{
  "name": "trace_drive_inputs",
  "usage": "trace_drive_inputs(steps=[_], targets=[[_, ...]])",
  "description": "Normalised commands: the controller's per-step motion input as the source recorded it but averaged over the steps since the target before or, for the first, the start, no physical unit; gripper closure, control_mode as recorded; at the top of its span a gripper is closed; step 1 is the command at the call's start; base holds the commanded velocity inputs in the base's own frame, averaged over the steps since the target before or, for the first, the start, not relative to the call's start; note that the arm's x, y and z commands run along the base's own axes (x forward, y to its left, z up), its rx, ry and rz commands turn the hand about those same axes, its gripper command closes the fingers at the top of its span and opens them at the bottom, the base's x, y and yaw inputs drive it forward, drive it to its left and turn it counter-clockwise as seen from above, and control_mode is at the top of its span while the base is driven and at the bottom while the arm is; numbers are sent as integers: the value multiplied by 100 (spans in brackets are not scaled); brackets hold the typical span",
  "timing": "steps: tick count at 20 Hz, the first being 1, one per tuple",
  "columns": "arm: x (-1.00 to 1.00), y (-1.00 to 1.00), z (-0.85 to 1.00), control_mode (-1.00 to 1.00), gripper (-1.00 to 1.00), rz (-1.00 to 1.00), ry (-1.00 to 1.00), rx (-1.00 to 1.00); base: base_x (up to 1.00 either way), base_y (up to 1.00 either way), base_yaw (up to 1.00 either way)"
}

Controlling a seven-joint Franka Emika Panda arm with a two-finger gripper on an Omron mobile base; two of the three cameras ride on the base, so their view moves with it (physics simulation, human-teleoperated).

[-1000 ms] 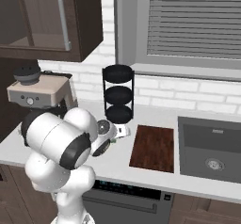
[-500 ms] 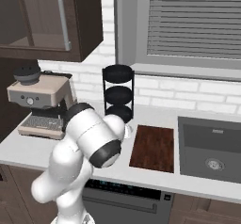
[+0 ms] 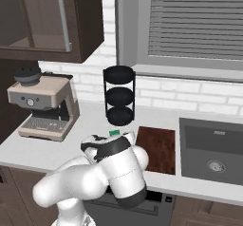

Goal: Pick up the sponge from the counter and clean the cutting board by briefly scrubbing or pressing down on the cutting board. Once finished, release the sponge.

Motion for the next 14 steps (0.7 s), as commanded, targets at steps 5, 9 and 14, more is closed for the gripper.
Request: trace_drive_inputs(steps=[5, 9, 14], targets=[[-10, 0, 1, -100, -100, 0, 2, 0, 0, 0, 0], [-2, 0, 73, -100, -100, 0, -13, 0, 0, 0, 0], [-8, 0, 44, -100, -100, 1, -4, 0, 0, 0, 0]])
